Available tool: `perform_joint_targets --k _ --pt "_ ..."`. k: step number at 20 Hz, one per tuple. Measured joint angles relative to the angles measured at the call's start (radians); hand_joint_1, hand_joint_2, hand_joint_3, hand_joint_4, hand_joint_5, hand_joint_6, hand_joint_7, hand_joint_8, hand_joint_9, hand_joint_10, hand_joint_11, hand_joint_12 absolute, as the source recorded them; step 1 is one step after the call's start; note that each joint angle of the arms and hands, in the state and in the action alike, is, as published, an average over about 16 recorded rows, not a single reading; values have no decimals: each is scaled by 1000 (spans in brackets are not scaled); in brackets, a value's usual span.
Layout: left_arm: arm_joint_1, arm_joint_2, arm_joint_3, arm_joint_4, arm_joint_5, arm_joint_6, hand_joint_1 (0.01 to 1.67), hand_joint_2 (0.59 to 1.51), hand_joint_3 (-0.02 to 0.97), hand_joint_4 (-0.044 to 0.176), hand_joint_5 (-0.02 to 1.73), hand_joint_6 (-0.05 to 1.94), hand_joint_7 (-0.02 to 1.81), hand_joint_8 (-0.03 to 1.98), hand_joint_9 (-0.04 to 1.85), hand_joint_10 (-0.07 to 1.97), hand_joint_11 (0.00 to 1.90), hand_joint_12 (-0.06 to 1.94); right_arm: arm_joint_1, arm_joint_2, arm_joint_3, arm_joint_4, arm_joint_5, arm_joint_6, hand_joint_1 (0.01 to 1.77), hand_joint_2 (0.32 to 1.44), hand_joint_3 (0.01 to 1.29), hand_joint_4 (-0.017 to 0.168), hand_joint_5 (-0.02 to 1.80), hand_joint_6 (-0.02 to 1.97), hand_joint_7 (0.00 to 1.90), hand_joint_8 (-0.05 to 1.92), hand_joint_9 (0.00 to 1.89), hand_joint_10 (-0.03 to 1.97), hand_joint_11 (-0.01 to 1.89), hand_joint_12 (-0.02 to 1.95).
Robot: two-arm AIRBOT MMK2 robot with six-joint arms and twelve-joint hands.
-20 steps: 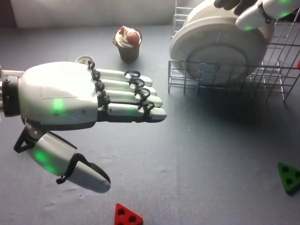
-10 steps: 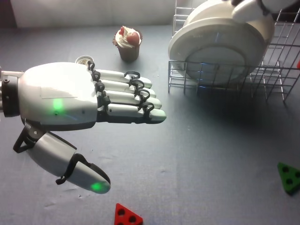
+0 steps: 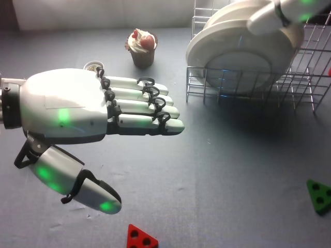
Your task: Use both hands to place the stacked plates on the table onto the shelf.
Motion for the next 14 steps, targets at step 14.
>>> perform_joint_targets --k 14 --pt "4 0 0 1 0 -2 14 1009 10 1 119 0 159 8 153 15 154 8 -277 267 -308 -446 487 -72 753 990 12 4 366 11 413 15 416 23 475 23"
